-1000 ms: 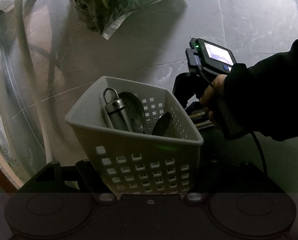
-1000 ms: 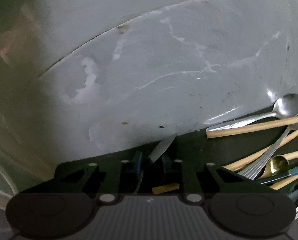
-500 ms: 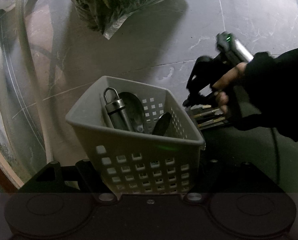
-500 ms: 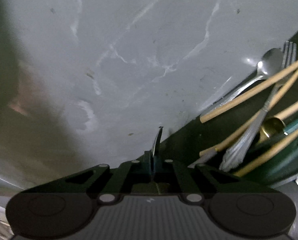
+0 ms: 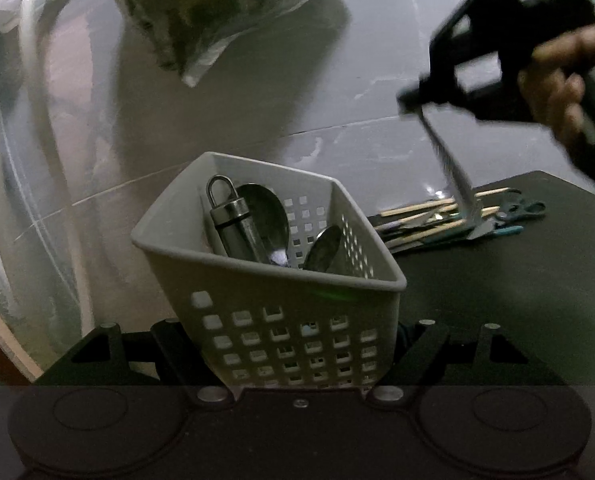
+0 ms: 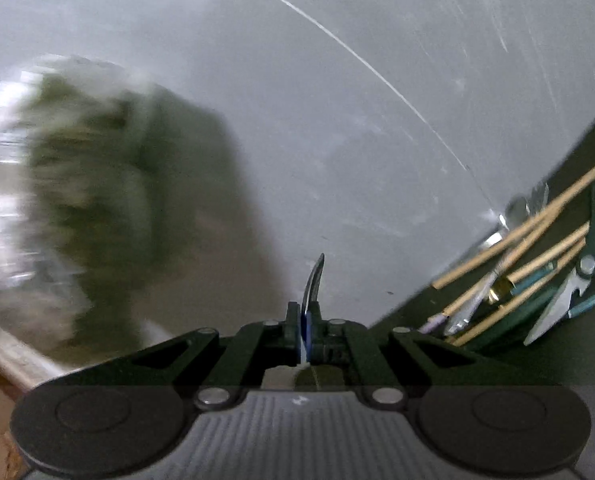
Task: Organize utensils
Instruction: 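Lift the silver knife up toward the caddy with the right gripper, then lower the knife into the caddy and open the right gripper while the left gripper holds the caddy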
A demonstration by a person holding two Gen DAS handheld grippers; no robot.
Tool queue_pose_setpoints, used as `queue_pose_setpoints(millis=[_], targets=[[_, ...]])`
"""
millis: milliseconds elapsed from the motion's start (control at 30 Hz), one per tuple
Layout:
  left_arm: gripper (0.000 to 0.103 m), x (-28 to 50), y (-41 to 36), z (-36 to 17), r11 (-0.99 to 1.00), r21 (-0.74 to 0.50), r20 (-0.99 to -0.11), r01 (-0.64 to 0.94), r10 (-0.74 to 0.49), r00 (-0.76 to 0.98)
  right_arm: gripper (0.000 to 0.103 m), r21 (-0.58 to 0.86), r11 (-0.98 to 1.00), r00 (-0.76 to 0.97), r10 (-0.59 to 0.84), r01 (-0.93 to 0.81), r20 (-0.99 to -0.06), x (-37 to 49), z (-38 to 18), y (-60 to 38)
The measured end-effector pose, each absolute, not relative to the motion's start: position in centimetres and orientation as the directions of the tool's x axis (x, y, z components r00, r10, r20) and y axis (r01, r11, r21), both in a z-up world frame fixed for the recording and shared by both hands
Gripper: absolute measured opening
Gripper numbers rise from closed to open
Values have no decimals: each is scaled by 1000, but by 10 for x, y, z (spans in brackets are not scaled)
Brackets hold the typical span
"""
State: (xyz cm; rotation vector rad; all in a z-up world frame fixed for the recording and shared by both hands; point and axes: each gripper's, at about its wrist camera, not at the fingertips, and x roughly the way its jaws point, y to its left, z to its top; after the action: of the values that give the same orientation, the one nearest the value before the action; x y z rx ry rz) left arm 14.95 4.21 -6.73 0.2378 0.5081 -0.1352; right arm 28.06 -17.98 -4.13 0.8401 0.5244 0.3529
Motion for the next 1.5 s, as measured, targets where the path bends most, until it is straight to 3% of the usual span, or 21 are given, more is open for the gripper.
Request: queue_pose_setpoints(millis=[233, 467, 733, 1500], targets=[[80, 136, 21, -68, 939, 190, -504, 286, -156, 849, 3, 716, 609, 800, 589, -342, -119, 240, 8, -171], [80, 126, 12, -69, 922, 196, -512, 334, -194, 837, 3, 650, 575, 739, 673, -497, -30, 231, 10, -137], [80, 123, 10, -68, 922, 195, -511, 333, -194, 837, 3, 543, 617, 697, 713, -570, -79, 222, -11, -112], [80, 122, 13, -67, 926, 191, -506, 325, -191, 841, 4, 381, 731, 726, 660, -565, -190, 196, -35, -111]])
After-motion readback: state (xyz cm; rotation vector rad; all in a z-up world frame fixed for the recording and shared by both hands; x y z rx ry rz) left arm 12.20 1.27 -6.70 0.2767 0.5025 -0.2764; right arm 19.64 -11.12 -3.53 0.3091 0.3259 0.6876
